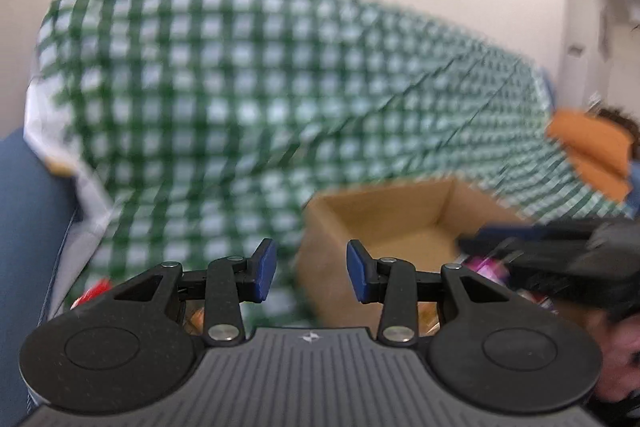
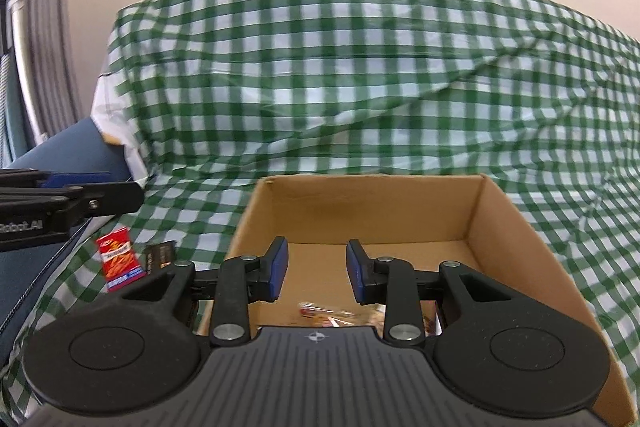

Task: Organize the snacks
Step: 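Move both open tools from the box toward the red packet and chocolate bar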

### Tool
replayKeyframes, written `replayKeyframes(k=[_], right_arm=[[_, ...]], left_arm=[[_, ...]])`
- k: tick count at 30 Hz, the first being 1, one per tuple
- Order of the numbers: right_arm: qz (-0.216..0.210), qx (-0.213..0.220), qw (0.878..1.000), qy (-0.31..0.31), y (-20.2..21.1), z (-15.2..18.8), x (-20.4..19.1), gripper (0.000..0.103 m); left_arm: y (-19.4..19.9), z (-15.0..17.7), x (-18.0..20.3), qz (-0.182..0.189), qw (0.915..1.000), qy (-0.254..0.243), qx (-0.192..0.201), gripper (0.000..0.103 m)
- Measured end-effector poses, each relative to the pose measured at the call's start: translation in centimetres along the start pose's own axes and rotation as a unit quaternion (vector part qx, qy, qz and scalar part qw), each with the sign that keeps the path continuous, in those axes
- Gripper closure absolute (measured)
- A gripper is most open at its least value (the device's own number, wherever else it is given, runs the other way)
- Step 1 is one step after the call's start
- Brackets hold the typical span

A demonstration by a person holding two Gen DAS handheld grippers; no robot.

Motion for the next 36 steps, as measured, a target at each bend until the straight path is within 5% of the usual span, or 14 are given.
replayKeyframes(k=[11, 15, 22, 28, 32, 36], right_arm=[[-0.024, 0.015, 0.999, 0.034, 0.4, -0.3, -2.3, 0.069], [-0.037, 0.018, 0.998, 0.051, 0.2, -0.2, -3.4, 0.085], [-0.065, 0.040, 0.991, 0.113, 1.0, -0.2, -6.6, 0.085], [-0.117, -0.009, 0.984, 0.135, 0.2, -1.9, -13.4, 0.083], [-0.123, -0.046, 0.978, 0.164, -2.8, -1.5, -20.2, 0.064], [-0.098, -0.095, 0.969, 0.204, -7.8, 1.7, -24.3, 0.052]], left_arm=[[-1.6, 3.3, -7.4, -0.040, 0.9923, 0.117, -0.001, 0.061], [-2.4, 4.6, -10.5, -0.058, 0.9861, 0.155, -0.001, 0.061], [-2.4, 7.6, -17.8, -0.127, 0.9604, 0.248, 0.005, 0.061], [-1.3, 9.4, -22.9, -0.160, 0.9281, 0.336, 0.020, 0.061], [-1.4, 10.8, -24.6, -0.178, 0.9144, 0.364, 0.005, 0.062], [-1.7, 10.7, -24.5, -0.170, 0.9200, 0.353, 0.000, 0.063]])
Point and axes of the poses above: each gripper's, at about its wrist camera, not at the fingertips, and y roughly against the way its jaws point, x to its right, z to its underside, the point moved 10 cm from there along -y, roughly the way its jaws point, and after that the axes turned 14 degrees about z, right-handed, at the moved point
